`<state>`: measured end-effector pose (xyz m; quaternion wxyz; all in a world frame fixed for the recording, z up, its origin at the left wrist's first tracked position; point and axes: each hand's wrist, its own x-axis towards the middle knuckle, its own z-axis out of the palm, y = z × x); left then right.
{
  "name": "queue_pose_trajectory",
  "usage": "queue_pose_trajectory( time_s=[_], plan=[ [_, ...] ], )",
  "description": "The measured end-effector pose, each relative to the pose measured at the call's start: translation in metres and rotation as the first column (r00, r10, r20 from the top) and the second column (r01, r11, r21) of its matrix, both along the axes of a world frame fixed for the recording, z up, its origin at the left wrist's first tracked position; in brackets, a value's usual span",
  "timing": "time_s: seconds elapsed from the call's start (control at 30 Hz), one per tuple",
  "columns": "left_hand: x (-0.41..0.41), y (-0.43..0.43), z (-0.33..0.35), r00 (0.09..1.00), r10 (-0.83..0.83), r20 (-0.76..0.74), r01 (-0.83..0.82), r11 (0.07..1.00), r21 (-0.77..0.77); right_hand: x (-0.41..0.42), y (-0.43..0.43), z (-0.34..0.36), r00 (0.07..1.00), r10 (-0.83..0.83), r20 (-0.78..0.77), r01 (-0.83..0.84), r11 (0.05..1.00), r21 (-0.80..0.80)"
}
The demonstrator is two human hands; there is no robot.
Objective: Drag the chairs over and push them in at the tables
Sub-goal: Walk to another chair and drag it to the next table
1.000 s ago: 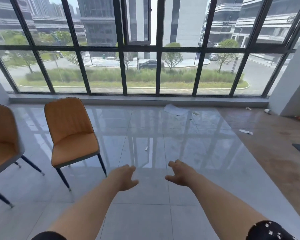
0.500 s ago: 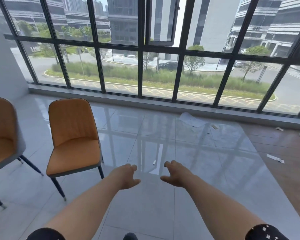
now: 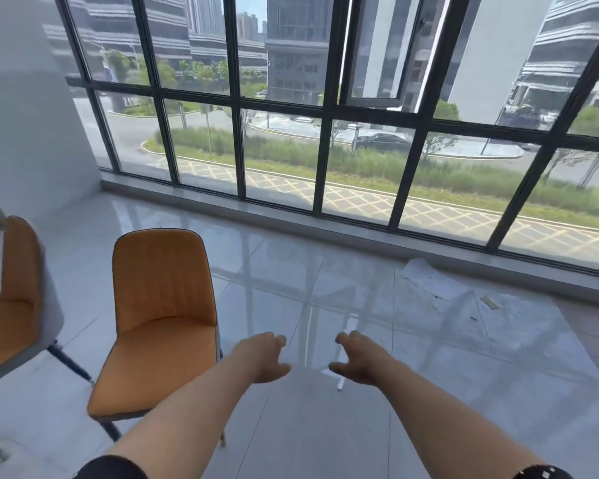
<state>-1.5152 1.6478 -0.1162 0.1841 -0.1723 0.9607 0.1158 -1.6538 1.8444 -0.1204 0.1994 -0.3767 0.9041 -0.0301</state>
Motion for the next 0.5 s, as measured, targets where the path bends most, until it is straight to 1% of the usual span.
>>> queue_pose_trajectory(
  time_s=[0.23,0.37,0.43,0.5],
  plan=[
    [-0.088,-0.068,-0.012,0.997,0.063,0.038,-0.063,0.998,-0.02,-0.108,-0.077,-0.011,0.999,0.045,0.012,-0.044,0.998,-0.035],
    [-0.158,-0.11,-0.016,0.994,0.111,0.003,-0.111,0.993,-0.025,-0.187,-0.123,-0.018,0.997,0.07,0.016,-0.069,0.996,-0.065],
    [-0.191,-0.129,-0.018,0.988,0.152,-0.009,-0.152,0.988,-0.037,-0.225,-0.145,-0.021,0.996,0.085,0.035,-0.082,0.993,-0.085],
    [-0.221,-0.145,-0.019,0.98,0.199,-0.002,-0.199,0.98,-0.027,-0.26,-0.168,-0.021,0.992,0.074,0.098,-0.062,0.991,-0.121]
  ],
)
